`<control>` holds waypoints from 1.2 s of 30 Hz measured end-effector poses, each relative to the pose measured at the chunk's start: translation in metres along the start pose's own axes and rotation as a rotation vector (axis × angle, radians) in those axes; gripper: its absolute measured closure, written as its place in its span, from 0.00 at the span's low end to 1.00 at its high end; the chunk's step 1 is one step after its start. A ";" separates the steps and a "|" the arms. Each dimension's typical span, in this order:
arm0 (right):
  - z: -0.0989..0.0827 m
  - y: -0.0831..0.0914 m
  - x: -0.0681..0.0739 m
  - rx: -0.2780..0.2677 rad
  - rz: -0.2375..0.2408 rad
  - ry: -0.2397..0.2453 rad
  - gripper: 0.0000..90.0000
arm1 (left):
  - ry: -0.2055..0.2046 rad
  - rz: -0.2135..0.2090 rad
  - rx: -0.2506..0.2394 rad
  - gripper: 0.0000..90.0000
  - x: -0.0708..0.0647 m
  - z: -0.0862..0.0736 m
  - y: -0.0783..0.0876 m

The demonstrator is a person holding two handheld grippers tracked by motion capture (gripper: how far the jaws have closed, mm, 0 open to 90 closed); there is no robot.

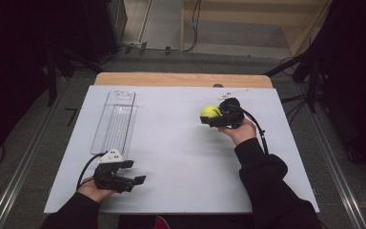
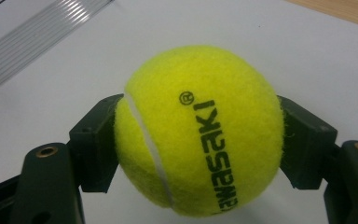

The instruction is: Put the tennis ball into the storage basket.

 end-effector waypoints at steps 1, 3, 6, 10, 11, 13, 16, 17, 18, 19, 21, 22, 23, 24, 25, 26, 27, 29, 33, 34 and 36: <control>0.000 0.000 0.001 0.000 0.003 0.000 0.26 | 0.000 0.000 0.000 0.24 0.000 0.000 0.000; 0.000 -0.001 0.003 0.000 0.009 0.002 0.26 | 0.002 0.001 0.000 0.24 0.000 0.000 0.000; 0.001 -0.002 0.006 0.001 0.008 0.002 0.26 | 0.002 0.001 0.001 0.24 0.000 0.000 0.000; 0.001 -0.004 0.012 0.001 0.018 0.014 0.26 | 0.003 0.003 0.000 0.24 0.000 0.000 0.000; 0.002 -0.005 0.013 0.001 0.019 0.019 0.26 | 0.000 0.002 0.000 0.24 0.000 0.000 0.000; 0.001 -0.006 0.017 0.007 0.027 0.022 0.26 | 0.001 0.003 0.000 0.24 0.000 0.000 0.001; 0.002 -0.008 0.024 0.002 0.036 0.033 0.26 | 0.000 0.001 -0.001 0.24 0.000 0.000 0.001; 0.003 -0.008 0.025 -0.002 0.034 0.043 0.26 | 0.001 0.002 -0.002 0.24 0.000 0.000 0.001; 0.003 -0.009 0.027 -0.001 0.035 0.045 0.26 | 0.002 0.001 -0.004 0.24 0.000 0.000 0.001; 0.003 -0.009 0.029 -0.001 0.038 0.045 0.26 | 0.002 0.001 -0.003 0.24 0.000 0.000 0.001; 0.003 -0.010 0.032 0.000 0.048 0.052 0.26 | 0.001 0.001 -0.002 0.24 0.000 0.000 0.001; 0.003 -0.011 0.033 0.002 0.050 0.054 0.26 | 0.001 0.001 -0.002 0.24 0.000 0.000 0.001; 0.003 -0.012 0.035 0.002 0.056 0.050 0.26 | 0.001 0.001 -0.002 0.24 0.000 0.000 0.001; 0.003 -0.012 0.037 0.005 0.063 0.050 0.26 | 0.002 0.002 -0.001 0.24 0.000 0.000 0.001; 0.003 -0.013 0.038 0.003 0.065 0.054 0.26 | 0.002 0.002 -0.002 0.24 0.000 0.000 0.001; 0.003 -0.013 0.040 0.007 0.067 0.058 0.26 | 0.001 0.002 -0.001 0.24 0.000 0.000 0.001; 0.003 -0.014 0.042 0.010 0.068 0.059 0.26 | 0.001 0.002 -0.002 0.24 0.000 0.000 0.001; 0.003 -0.015 0.047 0.010 0.079 0.068 0.26 | 0.001 0.001 -0.001 0.24 0.000 0.000 0.001; 0.003 -0.018 0.057 0.016 0.103 0.073 0.26 | 0.002 0.001 -0.003 0.24 0.000 0.000 0.001; 0.004 -0.018 0.060 0.014 0.107 0.080 0.26 | 0.002 0.002 -0.002 0.24 0.000 0.000 0.001; 0.004 -0.020 0.065 0.014 0.115 0.086 0.26 | 0.001 0.001 -0.003 0.24 0.000 0.000 0.001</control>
Point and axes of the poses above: each handheld gripper's, and its own axes: y roughly backward along the jaws, z roughly out of its top, x roughly to its left, the point moved 10 cm from there along -y, roughly forward along the jaws, and after that the axes turned 3 degrees about x, right-handed, at the moved point
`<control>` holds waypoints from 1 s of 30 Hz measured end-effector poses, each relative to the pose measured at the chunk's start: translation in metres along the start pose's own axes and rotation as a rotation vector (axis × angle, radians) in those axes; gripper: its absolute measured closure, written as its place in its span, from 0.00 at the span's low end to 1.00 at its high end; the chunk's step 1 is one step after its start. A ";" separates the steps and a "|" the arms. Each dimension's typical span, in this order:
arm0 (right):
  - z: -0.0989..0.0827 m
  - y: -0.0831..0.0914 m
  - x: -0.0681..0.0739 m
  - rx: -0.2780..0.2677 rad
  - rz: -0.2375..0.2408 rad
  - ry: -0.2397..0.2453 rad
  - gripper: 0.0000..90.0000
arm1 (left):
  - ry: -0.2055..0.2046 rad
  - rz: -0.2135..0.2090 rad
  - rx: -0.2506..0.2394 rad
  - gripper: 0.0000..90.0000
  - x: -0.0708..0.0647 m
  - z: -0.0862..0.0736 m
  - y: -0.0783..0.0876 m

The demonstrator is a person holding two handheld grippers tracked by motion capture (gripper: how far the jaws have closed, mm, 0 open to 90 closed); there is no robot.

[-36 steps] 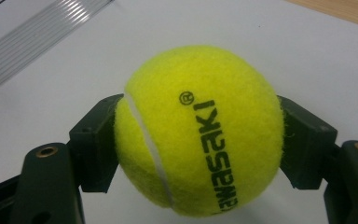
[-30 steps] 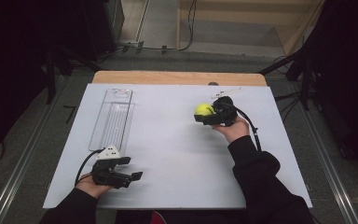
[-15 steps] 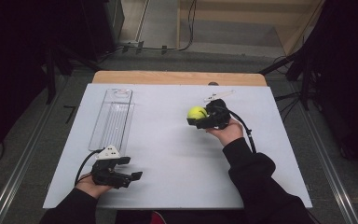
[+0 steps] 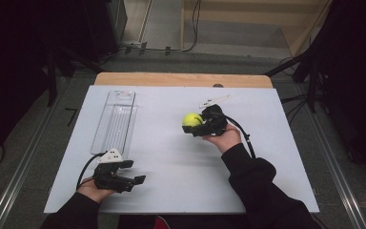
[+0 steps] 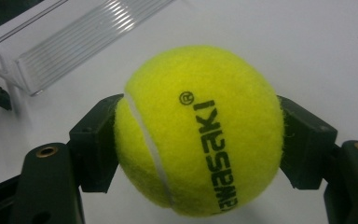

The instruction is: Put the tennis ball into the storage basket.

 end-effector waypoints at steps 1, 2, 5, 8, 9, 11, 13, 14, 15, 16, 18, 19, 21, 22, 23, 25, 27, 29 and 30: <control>0.000 -0.001 0.002 0.000 0.002 0.007 0.26 | 0.000 0.000 0.001 0.24 0.000 0.000 0.000; 0.001 -0.002 0.005 0.002 0.006 0.009 0.26 | 0.001 0.001 0.000 0.24 0.000 0.000 0.000; 0.001 -0.005 0.012 0.005 0.019 0.015 0.26 | 0.002 0.001 -0.001 0.24 0.000 0.000 0.000; 0.001 -0.008 0.018 0.009 0.026 0.023 0.26 | 0.001 0.001 -0.001 0.24 0.000 0.000 0.000; 0.001 -0.009 0.020 0.010 0.027 0.026 0.26 | 0.002 0.001 -0.001 0.24 0.000 0.000 0.000; 0.001 -0.011 0.023 0.011 0.032 0.033 0.26 | 0.002 0.001 0.000 0.24 0.000 0.000 0.000; 0.001 -0.013 0.026 0.014 0.035 0.036 0.26 | 0.002 0.001 -0.001 0.24 0.000 0.000 0.000; 0.002 -0.013 0.027 0.012 0.036 0.039 0.26 | 0.003 0.001 -0.001 0.24 0.000 0.000 0.000; 0.003 -0.014 0.029 0.011 0.037 0.039 0.26 | 0.002 0.001 -0.001 0.24 0.000 0.000 0.000; 0.003 -0.014 0.030 0.010 0.040 0.039 0.26 | 0.002 0.000 -0.001 0.24 0.000 0.000 0.000; 0.004 -0.015 0.031 0.009 0.042 0.039 0.26 | 0.004 0.001 -0.001 0.24 0.001 0.000 0.000; 0.005 -0.016 0.032 0.009 0.040 0.040 0.26 | 0.007 0.002 0.000 0.24 0.001 0.000 0.000; 0.006 -0.017 0.034 0.008 0.043 0.045 0.26 | 0.006 0.003 0.000 0.24 0.001 0.000 -0.001; 0.007 -0.018 0.036 0.009 0.049 0.044 0.26 | 0.007 0.002 0.001 0.24 0.001 0.000 -0.001; 0.008 -0.019 0.036 0.007 0.051 0.046 0.26 | 0.007 0.003 0.001 0.24 0.001 0.000 0.000; 0.011 -0.021 0.039 0.005 0.055 0.047 0.26 | 0.007 0.004 -0.002 0.24 0.001 0.000 0.000; 0.014 -0.023 0.041 0.002 0.057 0.051 0.26 | 0.008 0.005 -0.003 0.24 0.002 0.000 0.000; 0.016 -0.024 0.042 0.000 0.062 0.048 0.26 | 0.008 0.006 -0.002 0.24 0.002 0.000 0.000; 0.017 -0.025 0.043 0.003 0.063 0.051 0.26 | 0.008 0.007 -0.001 0.24 0.002 -0.001 0.000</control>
Point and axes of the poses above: each handheld gripper's, and its own axes: y roughly backward along the jaws, z roughly out of its top, x roughly to its left, the point moved 10 cm from there along -y, roughly forward along the jaws, and after that the axes turned 3 degrees about x, right-handed, at the moved point
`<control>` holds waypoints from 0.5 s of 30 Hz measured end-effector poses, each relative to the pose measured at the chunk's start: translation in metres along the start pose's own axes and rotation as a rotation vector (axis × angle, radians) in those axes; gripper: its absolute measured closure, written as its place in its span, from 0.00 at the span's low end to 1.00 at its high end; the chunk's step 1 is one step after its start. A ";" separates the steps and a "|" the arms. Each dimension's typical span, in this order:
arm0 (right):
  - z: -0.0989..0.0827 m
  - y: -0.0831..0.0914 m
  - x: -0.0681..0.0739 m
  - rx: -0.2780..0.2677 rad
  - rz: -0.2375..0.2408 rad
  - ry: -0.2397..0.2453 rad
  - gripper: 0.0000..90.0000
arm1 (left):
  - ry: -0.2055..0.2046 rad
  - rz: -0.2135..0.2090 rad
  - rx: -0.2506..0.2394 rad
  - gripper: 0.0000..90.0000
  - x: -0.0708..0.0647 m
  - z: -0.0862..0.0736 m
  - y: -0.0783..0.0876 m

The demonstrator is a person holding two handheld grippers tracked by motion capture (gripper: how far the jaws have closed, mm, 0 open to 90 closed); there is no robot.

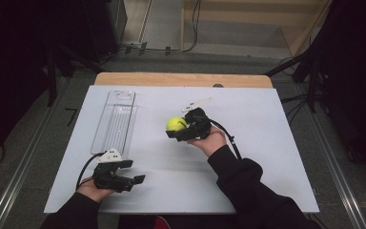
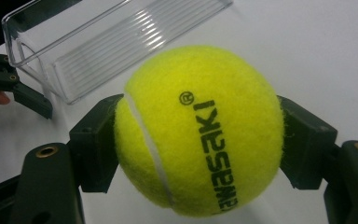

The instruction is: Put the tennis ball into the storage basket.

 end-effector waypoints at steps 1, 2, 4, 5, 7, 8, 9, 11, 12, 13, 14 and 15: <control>0.001 -0.001 0.000 -0.003 0.000 0.003 0.26 | -0.001 0.000 0.001 0.24 0.000 0.000 0.000; 0.002 -0.001 0.001 0.001 0.004 -0.001 0.26 | 0.000 -0.001 0.000 0.24 0.000 0.000 0.000; 0.004 -0.003 0.002 -0.004 0.006 0.001 0.26 | 0.001 -0.002 -0.003 0.24 0.000 0.000 0.000; 0.004 -0.004 0.002 -0.006 0.006 0.003 0.26 | 0.002 -0.002 -0.003 0.24 0.000 0.000 0.000; 0.006 -0.006 0.004 -0.004 0.008 0.005 0.26 | 0.002 -0.002 -0.003 0.24 0.000 0.000 0.000; 0.007 -0.007 0.004 -0.004 0.008 0.004 0.26 | 0.002 -0.002 -0.003 0.24 0.000 0.000 0.000; 0.008 -0.007 0.005 -0.003 0.011 0.010 0.26 | 0.002 -0.003 -0.002 0.24 0.000 0.000 0.000; 0.010 -0.009 0.007 -0.001 0.013 0.007 0.26 | 0.001 -0.003 -0.001 0.24 0.000 0.000 0.000; 0.011 -0.009 0.007 -0.002 0.016 0.009 0.26 | 0.000 -0.003 -0.001 0.24 0.000 0.000 0.000; 0.012 -0.010 0.008 -0.002 0.017 0.012 0.26 | 0.002 -0.003 -0.002 0.24 0.000 0.000 0.000; 0.013 -0.011 0.009 0.002 0.017 0.008 0.26 | 0.002 -0.003 -0.002 0.24 0.000 0.000 0.000; 0.014 -0.012 0.010 -0.002 0.021 0.011 0.26 | 0.002 -0.003 -0.002 0.24 0.000 0.000 0.000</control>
Point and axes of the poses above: each handheld gripper's, and its own axes: y roughly backward along the jaws, z roughly out of its top, x roughly to its left, the point moved 10 cm from there along -y, roughly forward along the jaws, and after that the axes turned 3 degrees about x, right-handed, at the moved point
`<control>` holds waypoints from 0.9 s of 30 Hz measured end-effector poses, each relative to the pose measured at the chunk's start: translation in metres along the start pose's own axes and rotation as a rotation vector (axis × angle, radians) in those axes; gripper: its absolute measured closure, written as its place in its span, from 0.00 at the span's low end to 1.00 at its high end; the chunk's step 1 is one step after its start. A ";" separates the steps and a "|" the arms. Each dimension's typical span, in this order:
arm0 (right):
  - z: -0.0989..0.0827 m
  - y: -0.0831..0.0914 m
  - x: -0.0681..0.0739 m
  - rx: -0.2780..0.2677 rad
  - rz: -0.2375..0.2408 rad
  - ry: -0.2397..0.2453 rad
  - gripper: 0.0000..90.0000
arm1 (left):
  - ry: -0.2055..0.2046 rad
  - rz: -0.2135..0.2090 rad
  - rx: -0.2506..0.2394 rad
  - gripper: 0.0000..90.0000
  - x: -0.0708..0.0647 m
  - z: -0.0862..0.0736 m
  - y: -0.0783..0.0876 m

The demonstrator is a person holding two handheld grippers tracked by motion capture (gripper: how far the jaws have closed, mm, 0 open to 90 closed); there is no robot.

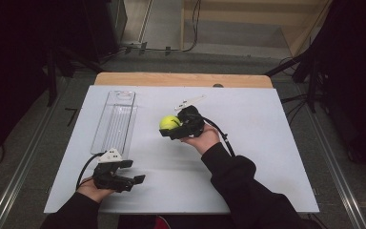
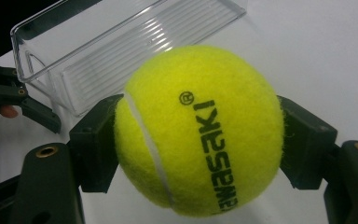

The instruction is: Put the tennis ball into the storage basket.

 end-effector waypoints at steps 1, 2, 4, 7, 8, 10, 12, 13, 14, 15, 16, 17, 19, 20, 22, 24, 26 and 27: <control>0.001 -0.001 0.001 0.001 0.001 -0.001 0.26 | 0.000 0.000 0.000 0.24 0.000 0.000 0.000; 0.002 -0.002 0.001 0.001 0.001 -0.002 0.26 | 0.000 0.001 0.001 0.24 0.000 0.000 0.000; 0.005 -0.004 0.003 0.003 0.004 0.000 0.26 | 0.000 -0.001 0.000 0.24 0.000 0.000 0.000; 0.009 -0.007 0.006 0.005 0.004 0.008 0.26 | -0.003 0.000 0.000 0.24 0.000 0.000 0.000; 0.010 -0.007 0.006 0.004 0.005 0.009 0.26 | -0.002 0.000 0.000 0.24 0.000 0.000 0.000; 0.013 -0.009 0.007 0.003 0.009 0.012 0.26 | -0.001 0.000 0.001 0.24 0.000 0.000 0.000; 0.015 -0.011 0.009 0.003 0.012 0.011 0.26 | 0.000 -0.001 0.000 0.24 0.000 0.000 0.000; 0.017 -0.012 0.009 0.002 0.011 0.013 0.26 | -0.001 0.000 0.001 0.24 0.000 0.000 0.000; 0.018 -0.012 0.010 0.003 0.013 0.011 0.26 | -0.003 -0.001 0.001 0.24 0.000 0.000 0.000; 0.019 -0.014 0.010 0.004 0.013 0.011 0.26 | -0.003 -0.002 0.001 0.24 0.000 0.000 0.000; 0.020 -0.014 0.011 0.004 0.014 0.011 0.26 | -0.003 -0.002 0.002 0.24 0.000 0.000 0.000; 0.021 -0.015 0.011 0.004 0.016 0.013 0.26 | -0.002 -0.001 0.001 0.24 0.000 0.000 0.000; 0.024 -0.016 0.012 0.002 0.020 0.012 0.26 | -0.001 0.001 0.002 0.24 0.000 0.000 0.000; 0.025 -0.017 0.013 0.002 0.021 0.013 0.26 | 0.000 0.002 0.001 0.24 0.001 0.000 0.000; 0.027 -0.018 0.013 -0.003 0.024 0.010 0.26 | 0.004 0.003 -0.002 0.24 0.002 0.000 0.000; 0.029 -0.020 0.014 -0.006 0.029 0.006 0.26 | 0.004 0.003 -0.001 0.24 0.002 -0.001 0.001; 0.031 -0.021 0.014 -0.009 0.028 0.007 0.26 | 0.003 0.003 -0.002 0.24 0.002 0.000 0.000; 0.032 -0.022 0.015 -0.006 0.026 0.004 0.26 | 0.003 0.004 -0.002 0.24 0.002 0.000 0.000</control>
Point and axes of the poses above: each handheld gripper's, and its own axes: y roughly backward along the jaws, z roughly out of its top, x roughly to its left, the point moved 10 cm from there along -y, roughly forward along the jaws, and after that the axes turned 3 degrees about x, right-handed, at the moved point
